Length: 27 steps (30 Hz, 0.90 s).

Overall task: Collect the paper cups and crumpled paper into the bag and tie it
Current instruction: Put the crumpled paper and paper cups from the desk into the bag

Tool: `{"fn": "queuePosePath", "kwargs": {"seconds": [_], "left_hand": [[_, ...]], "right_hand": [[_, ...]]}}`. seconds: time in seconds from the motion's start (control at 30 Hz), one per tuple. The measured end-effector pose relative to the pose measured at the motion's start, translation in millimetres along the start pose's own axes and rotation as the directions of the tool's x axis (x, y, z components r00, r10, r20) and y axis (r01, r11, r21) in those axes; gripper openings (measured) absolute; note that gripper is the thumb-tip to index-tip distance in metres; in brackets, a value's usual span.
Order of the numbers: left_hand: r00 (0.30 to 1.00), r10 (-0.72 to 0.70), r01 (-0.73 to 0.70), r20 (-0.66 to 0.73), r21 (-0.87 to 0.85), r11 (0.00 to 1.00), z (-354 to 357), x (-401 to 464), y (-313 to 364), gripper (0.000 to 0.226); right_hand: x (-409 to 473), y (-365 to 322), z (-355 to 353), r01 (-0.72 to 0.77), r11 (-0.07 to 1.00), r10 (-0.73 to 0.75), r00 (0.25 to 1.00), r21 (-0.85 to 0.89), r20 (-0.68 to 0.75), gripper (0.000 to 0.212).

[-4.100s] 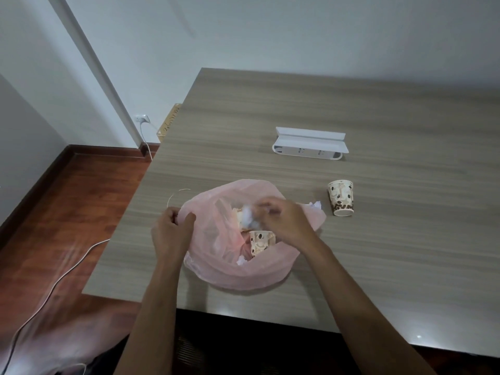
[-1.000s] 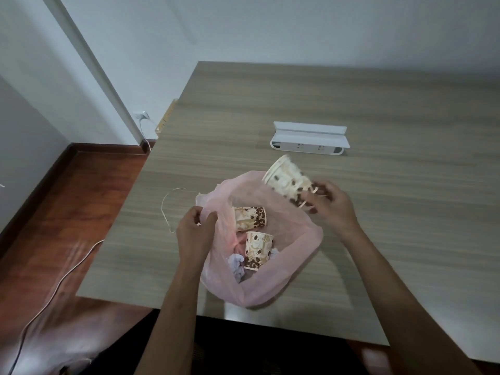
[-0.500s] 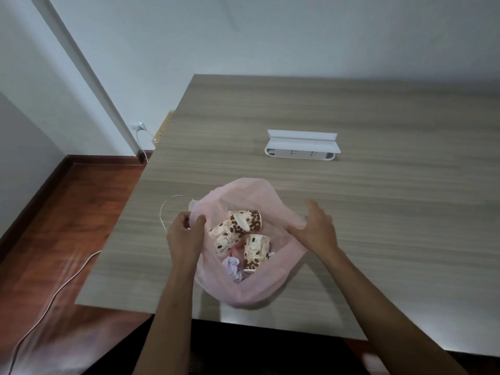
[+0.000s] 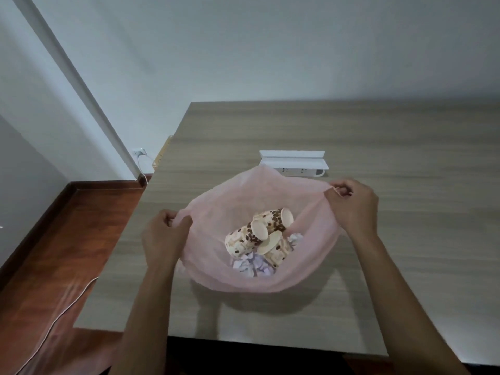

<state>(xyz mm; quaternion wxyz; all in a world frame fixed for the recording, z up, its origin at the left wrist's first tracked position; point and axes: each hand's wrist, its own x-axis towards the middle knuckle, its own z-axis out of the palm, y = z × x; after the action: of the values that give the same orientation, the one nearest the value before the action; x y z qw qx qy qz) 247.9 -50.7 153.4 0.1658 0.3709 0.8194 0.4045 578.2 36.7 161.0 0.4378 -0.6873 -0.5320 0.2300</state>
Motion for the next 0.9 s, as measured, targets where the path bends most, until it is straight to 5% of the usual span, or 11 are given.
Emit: {"fn": "queuePosePath", "kwargs": {"seconds": [0.47, 0.6, 0.7, 0.9], "left_hand": [[0.976, -0.048, 0.035, 0.211, 0.065, 0.997, 23.1, -33.2, 6.6, 0.03], [0.976, -0.026, 0.007, 0.216, 0.092, 0.996, 15.7, -48.5, -5.7, 0.057], [0.982, -0.037, 0.014, 0.185, 0.124, 0.992, 7.4, -64.1, -14.2, 0.077], [0.981, -0.037, 0.007, 0.19, 0.154, 0.988, -20.2, -108.0, -31.1, 0.073]], "right_hand": [[-23.1, 36.9, -11.1, -0.078, 0.995, 0.086, 0.988, -0.061, 0.132, 0.015], [-34.9, 48.1, -21.1, -0.028, 0.999, 0.032, 0.989, -0.032, 0.142, 0.031], [-49.0, 54.6, -28.8, 0.048, 0.998, -0.045, 0.996, -0.034, 0.079, 0.04], [-105.7, 53.2, -44.2, 0.144, 0.988, -0.151, 0.968, -0.051, -0.2, 0.047]]}}
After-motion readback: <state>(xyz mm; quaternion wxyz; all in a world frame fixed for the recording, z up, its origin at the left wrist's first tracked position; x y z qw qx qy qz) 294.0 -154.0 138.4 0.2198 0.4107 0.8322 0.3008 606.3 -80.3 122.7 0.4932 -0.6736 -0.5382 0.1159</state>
